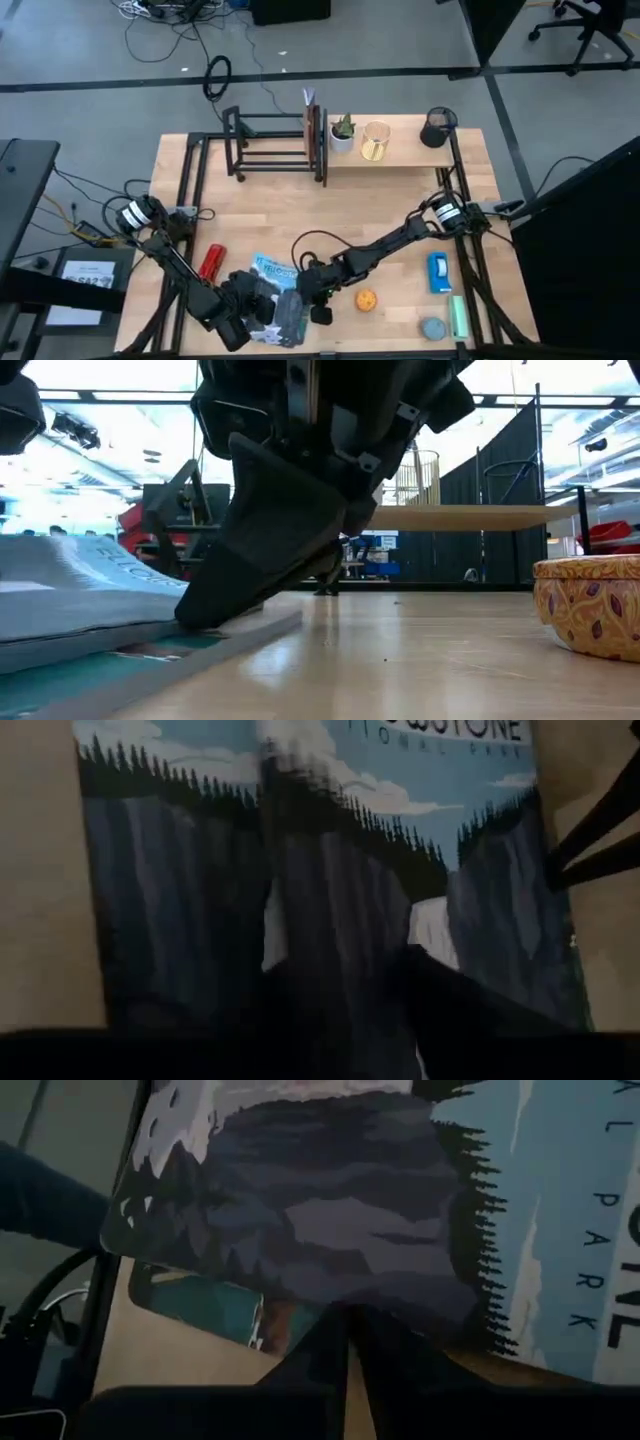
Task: Stock shelves
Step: Put the blue book on the black book shelf
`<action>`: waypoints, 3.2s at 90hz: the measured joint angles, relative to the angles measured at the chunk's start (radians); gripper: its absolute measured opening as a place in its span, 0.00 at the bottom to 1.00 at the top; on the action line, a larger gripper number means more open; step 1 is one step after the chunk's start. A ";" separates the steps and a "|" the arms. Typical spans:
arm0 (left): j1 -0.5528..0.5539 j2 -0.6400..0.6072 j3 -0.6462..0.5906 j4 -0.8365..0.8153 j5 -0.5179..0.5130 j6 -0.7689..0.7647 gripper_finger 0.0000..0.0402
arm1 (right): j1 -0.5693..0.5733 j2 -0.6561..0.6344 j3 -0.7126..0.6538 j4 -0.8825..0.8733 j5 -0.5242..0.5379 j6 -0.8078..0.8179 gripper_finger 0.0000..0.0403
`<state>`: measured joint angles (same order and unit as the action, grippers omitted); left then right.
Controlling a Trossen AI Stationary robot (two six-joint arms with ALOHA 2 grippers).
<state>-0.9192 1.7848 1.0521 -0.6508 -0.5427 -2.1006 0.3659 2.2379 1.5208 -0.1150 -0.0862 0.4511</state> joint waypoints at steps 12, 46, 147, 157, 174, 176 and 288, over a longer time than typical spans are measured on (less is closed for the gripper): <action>-0.004 -0.001 0.071 -0.123 -0.002 0.026 0.03 | -0.002 -0.014 -0.002 -0.024 0.026 0.000 0.00; -0.019 0.000 0.506 -0.882 -0.175 -0.034 0.00 | 0.039 -0.170 -0.004 -0.318 0.173 -0.020 0.00; 0.642 -0.190 0.813 -0.918 -0.856 0.666 0.00 | 0.060 -0.619 -0.003 -0.587 0.133 0.346 0.00; 0.744 -0.191 0.849 -0.910 -0.776 0.711 0.00 | 0.052 -0.724 -0.003 -0.589 0.123 0.387 0.00; 0.937 -0.174 0.805 -0.757 -0.598 0.848 0.00 | 0.022 -0.902 -0.003 -0.616 0.124 0.327 0.00; 0.958 -0.169 0.796 -0.730 -0.582 0.870 0.00 | 0.016 -0.921 -0.003 -0.622 0.124 0.321 0.00; 1.266 -0.075 0.383 0.134 -0.316 1.356 0.03 | -0.346 -1.090 -0.003 -0.567 0.142 0.407 0.00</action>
<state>0.3470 1.7100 1.4353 -0.5164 -0.8587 -0.7442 0.0199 1.1481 1.5181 -0.6819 0.0563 0.8585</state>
